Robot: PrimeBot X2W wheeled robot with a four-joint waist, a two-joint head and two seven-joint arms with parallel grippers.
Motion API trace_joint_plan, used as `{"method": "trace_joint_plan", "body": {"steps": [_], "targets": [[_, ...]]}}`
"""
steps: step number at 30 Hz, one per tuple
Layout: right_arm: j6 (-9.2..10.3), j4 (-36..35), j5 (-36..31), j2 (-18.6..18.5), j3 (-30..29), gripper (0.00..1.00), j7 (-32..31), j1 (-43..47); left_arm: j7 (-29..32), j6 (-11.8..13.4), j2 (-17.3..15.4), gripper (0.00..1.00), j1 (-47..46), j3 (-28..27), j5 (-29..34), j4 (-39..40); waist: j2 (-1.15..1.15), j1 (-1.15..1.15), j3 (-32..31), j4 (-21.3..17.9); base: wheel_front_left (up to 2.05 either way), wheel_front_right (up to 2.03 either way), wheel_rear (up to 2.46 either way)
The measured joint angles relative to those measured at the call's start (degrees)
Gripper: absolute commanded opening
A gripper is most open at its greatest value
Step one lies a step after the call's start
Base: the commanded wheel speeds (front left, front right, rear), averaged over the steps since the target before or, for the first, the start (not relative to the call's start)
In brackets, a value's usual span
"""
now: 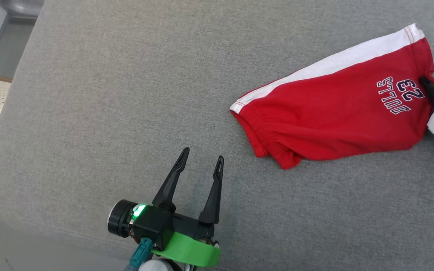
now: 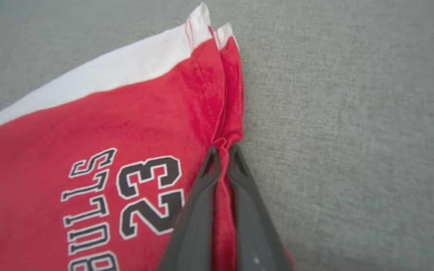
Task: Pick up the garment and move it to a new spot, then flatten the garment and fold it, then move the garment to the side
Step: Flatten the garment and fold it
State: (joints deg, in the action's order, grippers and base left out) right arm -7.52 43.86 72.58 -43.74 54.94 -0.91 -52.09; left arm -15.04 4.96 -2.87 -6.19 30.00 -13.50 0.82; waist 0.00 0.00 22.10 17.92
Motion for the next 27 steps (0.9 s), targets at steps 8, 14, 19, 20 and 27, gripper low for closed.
{"method": "trace_joint_plan", "body": {"steps": [8,14,19,20,27], "targets": [[-0.02,-2.1,0.5,1.1,0.9,0.0,5.1,3.6,0.0,-0.7,0.0,1.0,0.0,-1.6,0.9,-0.7,0.0,0.0,-1.6,-5.3,0.0,0.0,0.0],[-0.02,-0.6,-1.2,0.5,2.0,0.0,7.7,5.8,0.0,-1.3,0.0,1.0,0.1,-2.6,2.1,-1.1,0.0,0.0,-3.1,-9.7,0.0,0.0,0.0],[-0.02,0.8,-1.8,0.4,2.1,0.0,9.3,7.6,0.0,-1.7,0.0,1.0,0.5,-2.8,2.1,-1.5,0.0,0.0,-4.9,-12.2,0.0,0.0,0.0],[-0.02,0.9,-2.0,0.4,2.1,0.0,9.6,7.7,0.0,-1.7,0.0,1.0,0.7,-2.8,2.1,-1.5,0.0,0.0,-5.3,-12.4,0.0,0.0,0.0],[-0.02,2.0,-4.3,3.0,2.0,0.0,10.9,7.4,0.0,-1.8,0.0,1.0,2.1,-3.3,2.1,-2.2,0.0,0.0,-8.4,-13.4,0.0,0.0,0.0]]}}
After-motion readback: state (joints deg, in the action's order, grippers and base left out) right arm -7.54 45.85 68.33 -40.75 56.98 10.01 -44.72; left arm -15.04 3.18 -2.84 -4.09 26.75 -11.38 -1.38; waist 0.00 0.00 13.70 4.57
